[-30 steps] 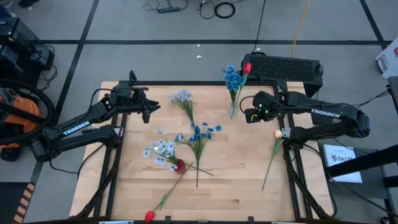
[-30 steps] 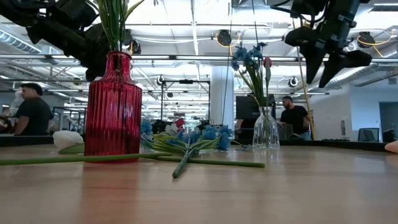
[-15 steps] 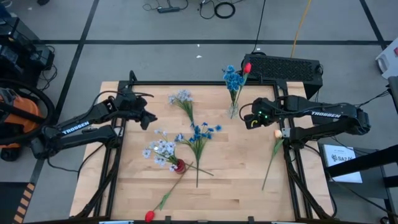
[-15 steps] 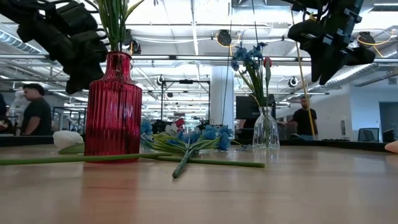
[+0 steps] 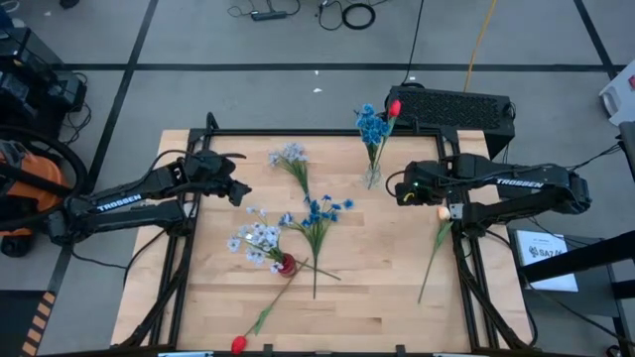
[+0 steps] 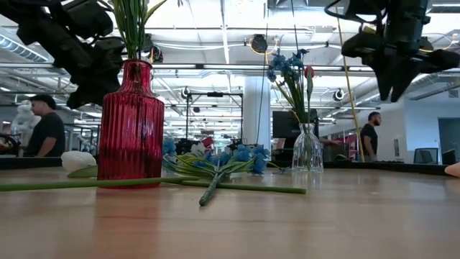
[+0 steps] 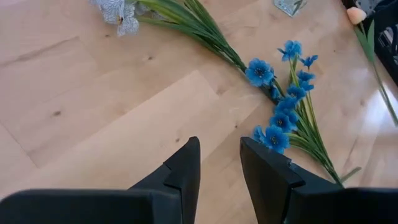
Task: Sort flowers into vase by color
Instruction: Put the light orange flower into the red vase
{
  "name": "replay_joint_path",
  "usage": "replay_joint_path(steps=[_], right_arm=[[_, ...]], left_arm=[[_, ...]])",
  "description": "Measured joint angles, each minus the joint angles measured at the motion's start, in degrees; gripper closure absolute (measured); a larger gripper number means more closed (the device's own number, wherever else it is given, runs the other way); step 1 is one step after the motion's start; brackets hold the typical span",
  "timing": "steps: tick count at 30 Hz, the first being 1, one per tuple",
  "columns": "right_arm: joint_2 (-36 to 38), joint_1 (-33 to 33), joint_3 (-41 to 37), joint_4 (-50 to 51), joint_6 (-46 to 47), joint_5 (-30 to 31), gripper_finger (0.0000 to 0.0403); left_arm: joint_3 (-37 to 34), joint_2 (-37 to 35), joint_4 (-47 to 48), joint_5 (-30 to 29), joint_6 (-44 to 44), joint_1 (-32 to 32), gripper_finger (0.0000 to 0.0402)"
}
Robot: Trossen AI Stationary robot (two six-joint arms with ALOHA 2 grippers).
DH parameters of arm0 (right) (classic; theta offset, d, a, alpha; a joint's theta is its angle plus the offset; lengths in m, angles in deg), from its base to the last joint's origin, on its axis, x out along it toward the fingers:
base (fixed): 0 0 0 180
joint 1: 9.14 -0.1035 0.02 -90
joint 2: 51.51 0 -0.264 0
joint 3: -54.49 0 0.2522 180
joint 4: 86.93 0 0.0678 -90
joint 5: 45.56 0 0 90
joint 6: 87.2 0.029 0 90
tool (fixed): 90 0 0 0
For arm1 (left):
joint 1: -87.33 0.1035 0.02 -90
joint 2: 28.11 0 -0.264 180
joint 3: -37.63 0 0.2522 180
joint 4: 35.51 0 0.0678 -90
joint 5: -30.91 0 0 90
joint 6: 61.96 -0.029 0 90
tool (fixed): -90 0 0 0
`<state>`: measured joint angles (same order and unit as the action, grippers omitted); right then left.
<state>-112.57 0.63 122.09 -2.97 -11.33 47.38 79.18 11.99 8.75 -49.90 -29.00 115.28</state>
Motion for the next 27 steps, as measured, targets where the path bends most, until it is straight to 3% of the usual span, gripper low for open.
replay_joint_path(steps=[10,27], right_arm=[[-0.04,-9.65,-11.34,-7.93,13.06,-10.87,0.0325],[-0.32,-32.44,-22.92,-19.59,46.81,-13.89,0.0325]], left_arm=[[0.0,0.02,0.0,-3.37,1.29,-1.1,0.0281],[0.0,0.02,-0.02,-7.46,0.67,-1.1,0.0281]])
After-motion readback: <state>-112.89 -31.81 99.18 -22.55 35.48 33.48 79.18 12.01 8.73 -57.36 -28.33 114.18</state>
